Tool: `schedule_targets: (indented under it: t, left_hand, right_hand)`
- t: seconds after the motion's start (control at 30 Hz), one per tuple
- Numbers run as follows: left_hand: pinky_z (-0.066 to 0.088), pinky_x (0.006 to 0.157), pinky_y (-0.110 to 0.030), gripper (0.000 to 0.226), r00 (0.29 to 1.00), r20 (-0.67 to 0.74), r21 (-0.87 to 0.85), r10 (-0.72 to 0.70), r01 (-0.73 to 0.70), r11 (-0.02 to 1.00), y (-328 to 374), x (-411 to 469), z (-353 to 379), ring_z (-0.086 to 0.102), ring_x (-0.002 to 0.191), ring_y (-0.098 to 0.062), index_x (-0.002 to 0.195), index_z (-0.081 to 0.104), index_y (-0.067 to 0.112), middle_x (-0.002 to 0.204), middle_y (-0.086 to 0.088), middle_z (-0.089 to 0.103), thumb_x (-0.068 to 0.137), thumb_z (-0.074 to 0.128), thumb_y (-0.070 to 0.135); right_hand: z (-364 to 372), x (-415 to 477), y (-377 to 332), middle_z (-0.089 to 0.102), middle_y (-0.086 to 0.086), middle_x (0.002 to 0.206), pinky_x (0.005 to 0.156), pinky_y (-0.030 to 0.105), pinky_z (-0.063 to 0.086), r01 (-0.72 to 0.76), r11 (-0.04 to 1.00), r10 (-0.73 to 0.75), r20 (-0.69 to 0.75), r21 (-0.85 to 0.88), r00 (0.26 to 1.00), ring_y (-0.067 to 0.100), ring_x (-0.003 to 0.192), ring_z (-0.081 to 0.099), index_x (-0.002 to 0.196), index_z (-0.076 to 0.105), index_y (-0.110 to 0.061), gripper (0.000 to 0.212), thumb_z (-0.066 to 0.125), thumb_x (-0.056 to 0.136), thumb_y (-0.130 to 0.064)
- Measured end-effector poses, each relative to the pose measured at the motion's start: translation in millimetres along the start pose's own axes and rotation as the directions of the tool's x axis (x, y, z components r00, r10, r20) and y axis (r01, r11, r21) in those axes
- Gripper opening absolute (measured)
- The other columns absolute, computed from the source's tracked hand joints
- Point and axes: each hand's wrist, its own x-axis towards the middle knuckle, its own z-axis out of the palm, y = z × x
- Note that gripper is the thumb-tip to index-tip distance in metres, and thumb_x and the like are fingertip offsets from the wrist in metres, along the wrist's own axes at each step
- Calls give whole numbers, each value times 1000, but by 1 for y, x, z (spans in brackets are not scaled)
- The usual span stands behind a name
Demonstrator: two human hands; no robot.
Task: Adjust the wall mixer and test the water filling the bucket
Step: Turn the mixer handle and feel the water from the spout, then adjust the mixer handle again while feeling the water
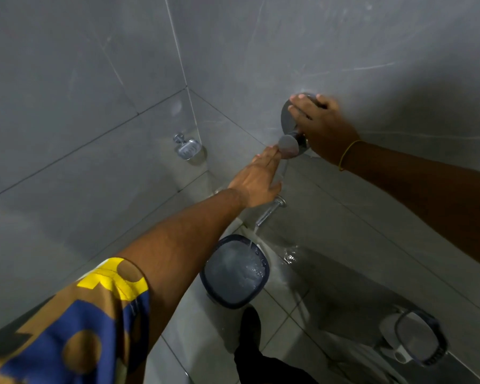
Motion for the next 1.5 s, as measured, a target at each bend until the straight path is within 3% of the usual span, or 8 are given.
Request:
schedule_targets:
  t: [0.2, 0.37, 0.57, 0.77, 1.0, 1.23, 1.4, 1.5]
  left_hand:
    - [3, 130, -40, 85, 1000, 19, 32, 13, -13, 999, 0, -4, -3, 0, 161, -28, 164, 8, 4, 173, -19, 2, 101, 54, 38]
    - [6, 130, -44, 86, 999, 6, 30, 31, -31, 999, 3, -9, -6, 1, 160, -29, 164, 8, 4, 173, -20, 4, 101, 54, 39]
    - [10, 130, -46, 85, 999, 3, 49, 41, -41, 998, 6, -10, -7, 4, 160, -30, 163, 9, 2, 173, -22, 8, 102, 55, 38]
    - [11, 130, -46, 85, 999, -5, 85, 50, -49, 995, 7, -11, -8, 7, 160, -32, 163, 10, 0, 172, -24, 10, 102, 55, 40]
    - [3, 127, -41, 86, 999, 0, 130, 50, -50, 990, 6, -11, -7, 4, 160, -30, 163, 7, 1, 172, -22, 7, 103, 49, 45]
    - [5, 128, -42, 86, 999, 0, 131, 50, -49, 990, 7, -16, -7, 4, 160, -30, 163, 7, 1, 172, -22, 7, 103, 49, 46]
    - [7, 128, -44, 85, 999, 7, 130, 51, -51, 990, 9, -18, -8, 3, 160, -30, 163, 5, 1, 173, -21, 5, 104, 48, 46]
    - [7, 128, -44, 86, 999, 9, 131, 47, -48, 990, 10, -17, -8, 3, 160, -30, 163, 5, 2, 173, -21, 5, 104, 48, 47]
  right_hand:
    - [-7, 3, 5, 46, 31, 147, 108, 51, 35, 59, 998, -58, 25, -28, 998, 44, 138, 44, 134, 53, 12, 39, 48, 98, 0]
    - [-14, 1, 16, 61, 20, 120, 97, 47, 38, 238, 934, -215, 115, -267, 970, 35, 133, 45, 112, 59, -3, 42, 19, 102, -12]
    - [-24, 7, 25, 54, 17, 85, 75, 43, 36, 284, 888, -278, 70, -361, 958, 31, 78, 50, 86, 53, -6, 19, 37, 95, -5]
    - [-26, 16, 27, 57, 17, 77, 69, 40, 37, 328, 818, -352, 40, -473, 935, 31, 78, 54, 77, 58, -5, 16, 47, 87, 0]
    - [-40, 30, 7, 67, -4, 67, 63, 23, 49, 478, 665, -330, 349, -573, 877, 21, 70, 67, 70, 69, -20, 5, 67, 67, -24]
    - [-50, 32, 9, 66, 4, 56, 54, 26, 51, 504, 733, -384, 333, -457, 861, 28, 54, 68, 58, 66, -13, 17, 81, 54, -18]
    - [-51, 32, 11, 64, 10, 54, 52, 32, 53, 510, 762, -407, 318, -399, 856, 33, 51, 67, 56, 65, -10, 19, 83, 49, -10]
    - [-49, 35, 13, 68, 7, 61, 58, 31, 53, 508, 744, -373, 361, -434, 855, 32, 59, 69, 63, 68, -12, 14, 80, 58, -15]
